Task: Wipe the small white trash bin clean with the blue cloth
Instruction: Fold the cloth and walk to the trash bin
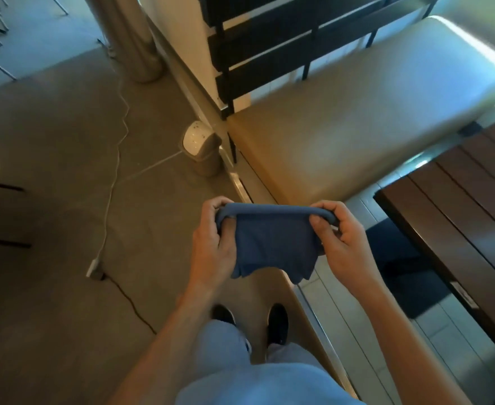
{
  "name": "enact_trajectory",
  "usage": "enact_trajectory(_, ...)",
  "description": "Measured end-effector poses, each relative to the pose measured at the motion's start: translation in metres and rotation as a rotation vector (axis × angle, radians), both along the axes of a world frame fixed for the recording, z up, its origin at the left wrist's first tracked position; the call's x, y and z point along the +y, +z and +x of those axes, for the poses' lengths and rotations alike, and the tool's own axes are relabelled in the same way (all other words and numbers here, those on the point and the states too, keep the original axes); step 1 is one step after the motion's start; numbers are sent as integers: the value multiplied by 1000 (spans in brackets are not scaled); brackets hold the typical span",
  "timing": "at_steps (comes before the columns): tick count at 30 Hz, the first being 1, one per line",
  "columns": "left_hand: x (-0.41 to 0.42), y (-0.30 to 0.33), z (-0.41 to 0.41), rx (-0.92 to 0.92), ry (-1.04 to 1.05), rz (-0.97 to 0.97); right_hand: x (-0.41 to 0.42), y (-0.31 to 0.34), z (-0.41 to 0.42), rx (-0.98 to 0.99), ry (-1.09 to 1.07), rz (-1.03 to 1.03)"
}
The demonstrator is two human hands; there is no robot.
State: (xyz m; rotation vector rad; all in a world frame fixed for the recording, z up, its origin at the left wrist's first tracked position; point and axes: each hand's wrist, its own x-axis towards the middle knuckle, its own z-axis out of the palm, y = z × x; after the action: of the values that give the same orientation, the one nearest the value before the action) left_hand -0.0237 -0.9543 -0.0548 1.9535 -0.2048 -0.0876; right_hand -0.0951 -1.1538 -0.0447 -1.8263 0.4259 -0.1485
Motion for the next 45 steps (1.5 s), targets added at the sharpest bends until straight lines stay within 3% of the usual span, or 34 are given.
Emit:
enact_trajectory(10,87,-11,174,22,-16,8,88,-17,172,13,-73,51)
enact_trajectory(20,157,0,316,105,38,49,178,-19,313,141,-192,242)
enact_trajectory(28,157,-6,389,172,20,32,225,-21,411,126,-36,208)
enact_trajectory(37,134,-7,507,254,-50,32,216,-31,522,176,-7,166)
enact_trajectory(45,113,-10,573,454,-121,-254,201,-29,584,189,-131,276)
